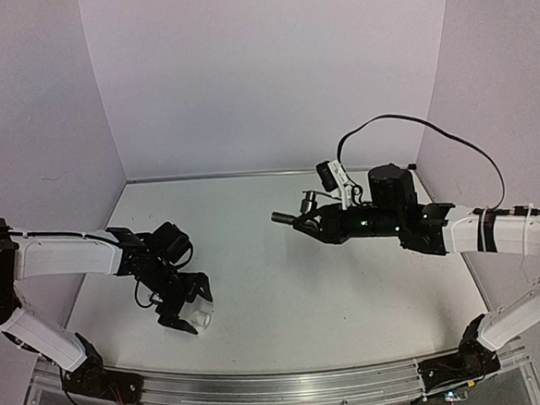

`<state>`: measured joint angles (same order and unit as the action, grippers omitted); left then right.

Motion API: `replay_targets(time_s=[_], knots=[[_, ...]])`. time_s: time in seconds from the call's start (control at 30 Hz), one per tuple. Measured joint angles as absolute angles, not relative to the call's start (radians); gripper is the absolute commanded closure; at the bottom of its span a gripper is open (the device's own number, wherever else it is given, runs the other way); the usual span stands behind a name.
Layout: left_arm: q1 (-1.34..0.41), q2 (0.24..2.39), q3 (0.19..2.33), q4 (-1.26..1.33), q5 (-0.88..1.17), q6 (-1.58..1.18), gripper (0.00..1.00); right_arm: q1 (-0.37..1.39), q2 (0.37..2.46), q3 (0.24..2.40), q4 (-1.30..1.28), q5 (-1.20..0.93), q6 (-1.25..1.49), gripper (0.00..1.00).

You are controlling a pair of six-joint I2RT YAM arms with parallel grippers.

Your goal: Install the water faucets

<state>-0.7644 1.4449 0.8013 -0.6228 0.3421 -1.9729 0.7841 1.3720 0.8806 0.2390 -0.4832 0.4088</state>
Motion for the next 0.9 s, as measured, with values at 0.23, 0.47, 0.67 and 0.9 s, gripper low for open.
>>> replay_targets(time_s=[0.23, 0.47, 0.67, 0.9], knots=[[-0.776, 1.469, 0.795, -0.595, 0.333, -1.979, 0.16, 0.784, 1.363, 0.876, 0.239, -0.477, 0.409, 1.0], [-0.776, 1.469, 0.79, -0.569, 0.322, -1.99, 0.26, 0.784, 1.348, 0.863, 0.239, -0.472, 0.409, 1.0], [-0.777, 1.469, 0.785, -0.564, 0.306, -1.99, 0.27, 0.784, 1.345, 0.861, 0.239, -0.471, 0.409, 1.0], [-0.788, 1.501, 0.783, -0.563, 0.297, -1.991, 0.42, 0.784, 1.344, 0.859, 0.239, -0.469, 0.409, 1.0]])
